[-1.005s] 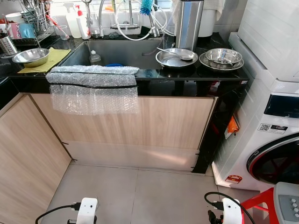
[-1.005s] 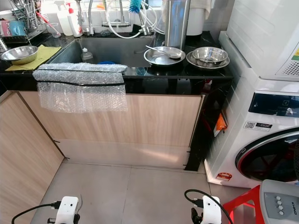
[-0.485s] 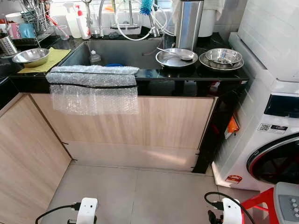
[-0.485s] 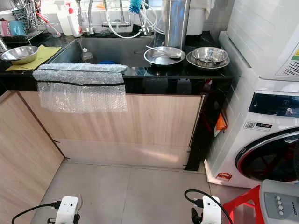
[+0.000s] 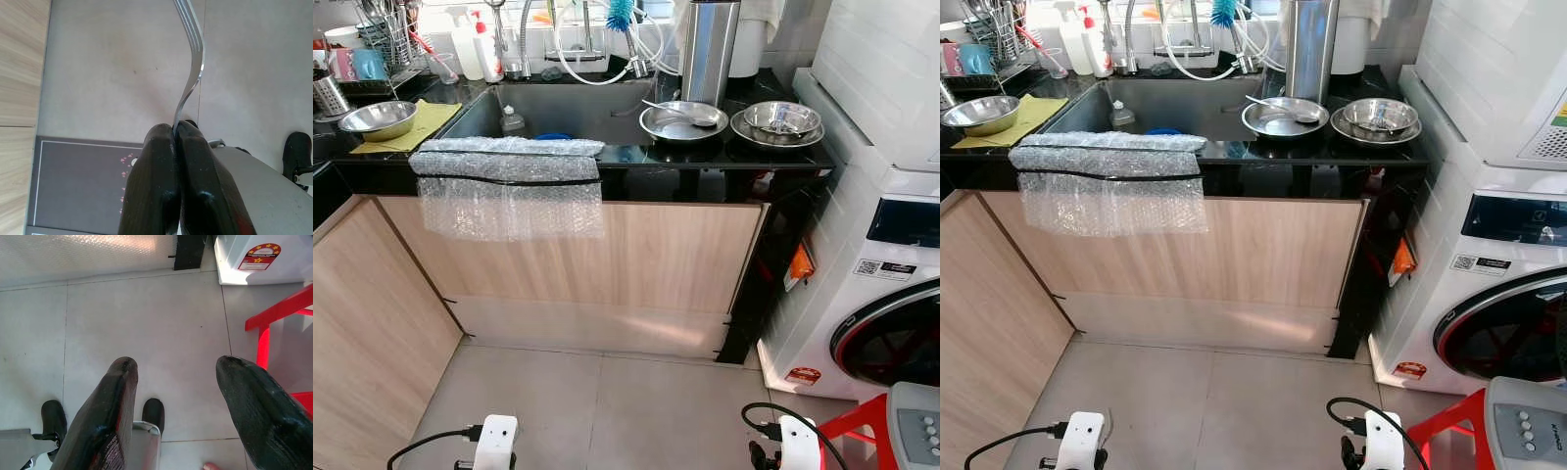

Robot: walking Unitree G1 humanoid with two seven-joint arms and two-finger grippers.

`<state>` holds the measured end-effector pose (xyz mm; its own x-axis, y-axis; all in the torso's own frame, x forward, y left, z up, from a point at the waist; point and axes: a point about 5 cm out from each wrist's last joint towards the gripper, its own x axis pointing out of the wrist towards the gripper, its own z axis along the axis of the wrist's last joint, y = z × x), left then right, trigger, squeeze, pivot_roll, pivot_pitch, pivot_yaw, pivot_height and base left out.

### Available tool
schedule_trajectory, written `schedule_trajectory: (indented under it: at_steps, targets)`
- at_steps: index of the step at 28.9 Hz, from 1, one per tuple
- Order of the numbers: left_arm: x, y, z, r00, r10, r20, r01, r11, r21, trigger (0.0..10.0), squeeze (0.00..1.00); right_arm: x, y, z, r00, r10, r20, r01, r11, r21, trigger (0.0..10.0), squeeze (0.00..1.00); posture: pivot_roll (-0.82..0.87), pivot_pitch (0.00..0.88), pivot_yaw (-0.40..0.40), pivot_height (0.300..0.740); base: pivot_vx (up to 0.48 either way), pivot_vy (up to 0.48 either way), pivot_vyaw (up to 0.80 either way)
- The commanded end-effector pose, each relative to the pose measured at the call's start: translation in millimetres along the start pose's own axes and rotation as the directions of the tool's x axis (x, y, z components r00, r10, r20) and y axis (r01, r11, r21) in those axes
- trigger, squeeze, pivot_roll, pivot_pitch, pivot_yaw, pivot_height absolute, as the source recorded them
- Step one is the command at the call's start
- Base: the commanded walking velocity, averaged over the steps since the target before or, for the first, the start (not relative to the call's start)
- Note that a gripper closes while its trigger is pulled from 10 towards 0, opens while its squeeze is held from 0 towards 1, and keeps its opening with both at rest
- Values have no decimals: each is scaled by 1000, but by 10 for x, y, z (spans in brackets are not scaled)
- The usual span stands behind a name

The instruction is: Kitchen organization

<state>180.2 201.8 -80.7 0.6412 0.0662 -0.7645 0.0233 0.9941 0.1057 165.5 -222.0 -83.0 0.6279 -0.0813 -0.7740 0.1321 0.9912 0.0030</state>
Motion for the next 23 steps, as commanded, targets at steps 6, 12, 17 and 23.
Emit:
schedule_trajectory:
  at_steps: [6,12,17,23]
  targets:
    - [-229,549,-484,986,62,-153,-76,994,-82,10000,0,35,148,-29,998,-6,-57,16,981,192,10000,0,2,13,173,740,0,0,0]
    - [-273,623,-533,986,87,-144,-101,990,-99,10000,0,-5,91,-141,997,-9,-83,25,981,194,10000,0,3,14,173,740,0,0,0]
    - [-273,638,-518,987,96,-127,-112,986,-122,10000,0,-9,64,-144,996,-14,-84,31,980,198,10000,0,2,11,174,740,0,0,0]
    - [-269,661,-491,990,98,-105,-120,963,-240,10000,0,8,80,-106,996,-15,-89,31,984,176,10000,0,-23,0,137,740,0,0,0]
